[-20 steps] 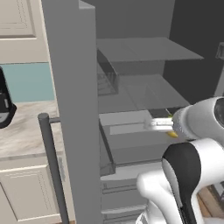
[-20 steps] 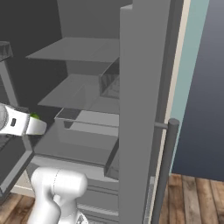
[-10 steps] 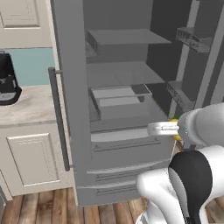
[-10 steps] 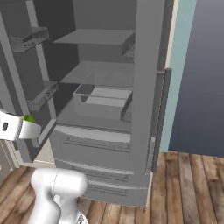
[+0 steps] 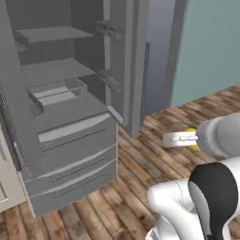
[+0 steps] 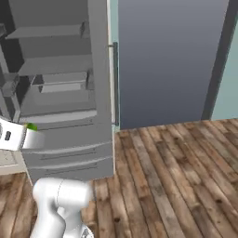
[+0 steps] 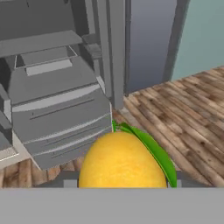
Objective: Grab the garlic and lemon from the fridge, place them in the blender, close the lid, and turn on the blender to create a marinade.
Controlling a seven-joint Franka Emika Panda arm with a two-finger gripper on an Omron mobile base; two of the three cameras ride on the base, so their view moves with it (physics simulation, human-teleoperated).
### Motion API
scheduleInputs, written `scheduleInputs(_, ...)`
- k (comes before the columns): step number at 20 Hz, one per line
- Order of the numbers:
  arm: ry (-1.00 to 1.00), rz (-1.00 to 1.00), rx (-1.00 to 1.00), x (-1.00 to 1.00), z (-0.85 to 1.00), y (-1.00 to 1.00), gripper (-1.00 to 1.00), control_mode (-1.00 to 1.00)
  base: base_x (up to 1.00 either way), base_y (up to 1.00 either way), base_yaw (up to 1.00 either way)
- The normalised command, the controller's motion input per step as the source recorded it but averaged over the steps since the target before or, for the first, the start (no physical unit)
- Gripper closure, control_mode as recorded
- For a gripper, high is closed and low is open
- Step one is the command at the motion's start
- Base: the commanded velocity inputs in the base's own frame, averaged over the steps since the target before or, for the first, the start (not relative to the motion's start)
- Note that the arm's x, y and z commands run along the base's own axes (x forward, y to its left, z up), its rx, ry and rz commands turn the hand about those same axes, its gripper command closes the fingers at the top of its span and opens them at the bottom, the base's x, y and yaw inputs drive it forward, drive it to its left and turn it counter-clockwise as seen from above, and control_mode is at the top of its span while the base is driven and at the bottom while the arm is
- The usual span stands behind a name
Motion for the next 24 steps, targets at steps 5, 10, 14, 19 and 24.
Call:
scheduleInputs(5,0.0,0.0,0.0,0.0,0.0,0.0,1.0,1.0,-0.75,-0.03,-0.78)
scheduleInputs(10,0.0,0.0,0.0,0.0,0.0,0.0,1.0,1.0,-0.15,-0.56,-0.74)
scheduleInputs(14,0.0,0.0,0.0,0.0,0.0,0.0,1.0,1.0,0.0,-0.81,-0.75)
scheduleInputs(19,0.0,0.0,0.0,0.0,0.0,0.0,1.0,1.0,0.0,-0.84,-0.75)
scheduleInputs(24,0.0,0.0,0.0,0.0,0.0,0.0,1.0,1.0,0.11,-0.84,-0.67)
